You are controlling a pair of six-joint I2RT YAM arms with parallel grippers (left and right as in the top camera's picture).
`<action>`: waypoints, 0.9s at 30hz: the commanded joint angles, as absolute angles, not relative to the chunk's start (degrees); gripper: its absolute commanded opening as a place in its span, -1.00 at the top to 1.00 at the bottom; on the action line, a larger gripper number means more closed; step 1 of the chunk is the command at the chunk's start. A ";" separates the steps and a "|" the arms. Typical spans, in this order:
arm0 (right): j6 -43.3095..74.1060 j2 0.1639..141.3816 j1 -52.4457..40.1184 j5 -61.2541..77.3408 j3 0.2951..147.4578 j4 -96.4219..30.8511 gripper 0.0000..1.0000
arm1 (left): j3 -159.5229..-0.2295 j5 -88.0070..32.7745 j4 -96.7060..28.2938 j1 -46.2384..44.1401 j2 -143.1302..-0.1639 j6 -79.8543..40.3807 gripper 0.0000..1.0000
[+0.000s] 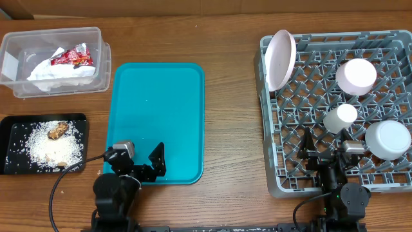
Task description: Sort waste into correct bins and load items into the dishwasher
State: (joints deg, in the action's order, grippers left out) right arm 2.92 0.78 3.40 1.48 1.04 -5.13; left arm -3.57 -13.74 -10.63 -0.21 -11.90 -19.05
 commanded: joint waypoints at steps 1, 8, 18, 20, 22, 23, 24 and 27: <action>1.89 0.16 3.73 1.54 0.49 -4.75 -1.00 | -3.09 -6.66 -10.15 -3.05 -7.99 -17.69 -0.99; 1.89 0.16 3.73 1.54 0.47 -4.75 -1.00 | -2.96 -4.01 -9.54 -4.19 -0.16 -15.84 -0.99; 1.89 0.16 3.73 1.54 0.47 -4.75 -1.00 | -0.27 -5.56 -3.01 -4.19 -0.16 -9.72 -0.99; 1.89 0.16 3.73 1.54 0.47 -4.75 -1.00 | -0.27 -4.36 -4.16 -4.19 -0.16 -7.70 -1.00; 1.89 0.16 3.73 1.54 0.47 -4.75 -1.00 | -0.27 -3.57 -4.16 -4.19 -0.16 -7.66 -0.99; 1.89 0.16 3.73 1.56 0.49 -4.75 -1.00 | -0.27 -3.07 -4.21 -4.14 -0.16 -7.68 -0.99; 1.89 0.16 3.73 1.54 0.47 -4.75 -1.00 | -0.27 -2.72 -4.21 -4.14 -0.16 -7.66 -1.00; 1.89 0.16 3.73 1.54 0.47 -4.75 -0.99 | -0.27 -1.74 -4.32 -4.12 -0.19 -7.64 -1.00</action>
State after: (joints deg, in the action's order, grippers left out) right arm 2.90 0.78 3.40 1.48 1.06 -5.15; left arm -0.69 -3.88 -4.27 -3.79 -0.86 -9.61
